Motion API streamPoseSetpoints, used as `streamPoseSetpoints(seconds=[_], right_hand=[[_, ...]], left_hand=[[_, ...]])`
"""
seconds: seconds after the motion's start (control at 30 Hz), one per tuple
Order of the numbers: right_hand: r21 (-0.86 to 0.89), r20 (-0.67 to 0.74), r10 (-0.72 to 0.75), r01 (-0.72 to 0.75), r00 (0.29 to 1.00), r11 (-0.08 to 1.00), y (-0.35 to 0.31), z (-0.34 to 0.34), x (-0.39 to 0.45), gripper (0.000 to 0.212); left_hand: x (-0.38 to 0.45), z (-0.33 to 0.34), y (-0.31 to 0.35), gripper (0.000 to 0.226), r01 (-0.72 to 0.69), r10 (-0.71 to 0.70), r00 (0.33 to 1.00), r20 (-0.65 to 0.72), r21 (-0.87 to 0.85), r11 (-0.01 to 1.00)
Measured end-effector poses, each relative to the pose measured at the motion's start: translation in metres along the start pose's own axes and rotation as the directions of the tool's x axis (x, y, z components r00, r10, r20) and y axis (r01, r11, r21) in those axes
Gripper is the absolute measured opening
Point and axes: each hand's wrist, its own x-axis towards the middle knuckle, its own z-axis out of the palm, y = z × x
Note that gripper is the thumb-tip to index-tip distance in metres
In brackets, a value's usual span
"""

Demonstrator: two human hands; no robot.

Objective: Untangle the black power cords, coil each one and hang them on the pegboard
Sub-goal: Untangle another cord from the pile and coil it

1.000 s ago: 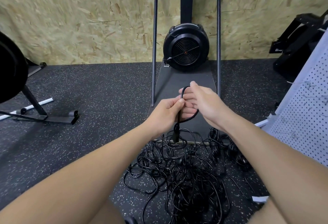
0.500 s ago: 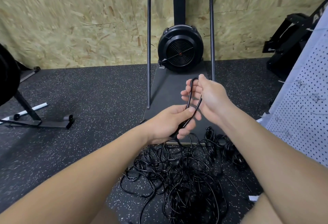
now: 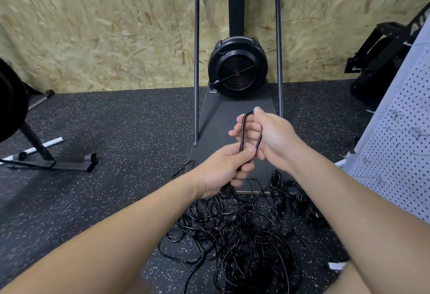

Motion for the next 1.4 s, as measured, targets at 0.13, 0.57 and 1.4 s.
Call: streamPoseSetpoints(seconds=[0.13,0.57,1.4], right_hand=[[0.174,0.055,0.010,-0.019,0.998,0.985,-0.001,-0.010,0.004,0.060],[-0.808,0.310,0.326,0.067,0.893,0.585,0.043,-0.002,-0.016,0.023],[-0.624,0.121,0.222,-0.100,0.967,0.775,0.031,-0.014,-0.009,0.064]], left_hand=[[0.000,-0.008,0.006,0.026,-0.050,0.050,0.998,-0.024,-0.025,0.998],[0.014,-0.046,0.009,0.016,-0.180,0.128,0.888,-0.442,-0.078,0.981],[0.007,-0.033,0.001,0.066,-0.057,0.029,0.935,-0.353,-0.069,0.996]])
